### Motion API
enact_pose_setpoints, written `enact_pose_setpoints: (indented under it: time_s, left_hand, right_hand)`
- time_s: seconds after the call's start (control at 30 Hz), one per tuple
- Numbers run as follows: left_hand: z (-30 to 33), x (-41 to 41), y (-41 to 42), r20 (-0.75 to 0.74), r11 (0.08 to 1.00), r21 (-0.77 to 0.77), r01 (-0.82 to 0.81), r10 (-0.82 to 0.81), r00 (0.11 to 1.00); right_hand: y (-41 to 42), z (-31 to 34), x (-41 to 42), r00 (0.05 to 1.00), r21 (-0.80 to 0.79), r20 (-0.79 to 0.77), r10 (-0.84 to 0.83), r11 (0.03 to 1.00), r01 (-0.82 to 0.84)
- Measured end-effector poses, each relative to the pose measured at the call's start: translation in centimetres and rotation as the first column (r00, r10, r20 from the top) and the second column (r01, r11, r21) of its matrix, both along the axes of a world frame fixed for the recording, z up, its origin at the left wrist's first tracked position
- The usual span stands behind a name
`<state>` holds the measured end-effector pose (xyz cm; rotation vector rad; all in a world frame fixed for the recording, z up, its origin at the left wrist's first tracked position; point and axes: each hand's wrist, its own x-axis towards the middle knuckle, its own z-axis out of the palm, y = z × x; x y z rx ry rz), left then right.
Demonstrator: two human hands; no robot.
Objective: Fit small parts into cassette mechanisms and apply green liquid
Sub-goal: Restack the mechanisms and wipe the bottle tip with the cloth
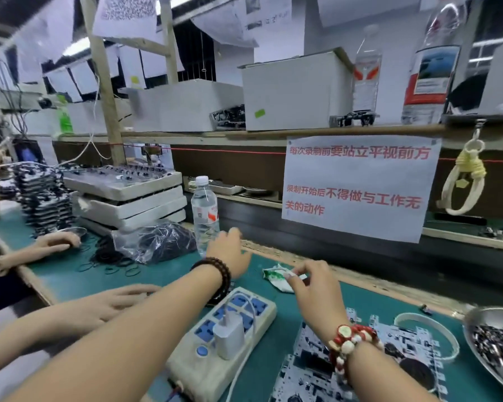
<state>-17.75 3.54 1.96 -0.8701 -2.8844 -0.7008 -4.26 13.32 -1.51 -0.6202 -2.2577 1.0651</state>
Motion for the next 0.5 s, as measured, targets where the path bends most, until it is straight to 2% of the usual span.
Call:
enact_pose_setpoints:
  time_s: [0.07, 0.17, 0.37, 0.5]
  left_hand:
    - [-1.1, -1.9, -1.1, 0.047, 0.988, -0.117, -0.104, 0.11, 0.993]
    - [-2.7, -3.4, -1.6, 0.064, 0.951, -0.263, -0.164, 0.186, 0.98]
    - [-4.3, -5.1, -0.7, 0.177, 0.918, -0.369, -0.148, 0.226, 0.958]
    - [-5.2, -6.1, 0.1, 0.14, 0.865, -0.488, -0.121, 0.214, 0.967]
  right_hand:
    - [0.2, -0.5, -1.2, 1.0, 0.019, 0.028, -0.002, 1.0, 0.001]
    - [0.3, -1.1, -2.3, 0.997, 0.072, 0.076, 0.009, 0.997, -0.014]
    - [0.5, -2.3, -3.0, 0.987, 0.048, 0.148, 0.057, 0.997, -0.064]
    - [0.3, -2.8, -3.6, 0.98, 0.043, 0.176, 0.096, 0.994, -0.105]
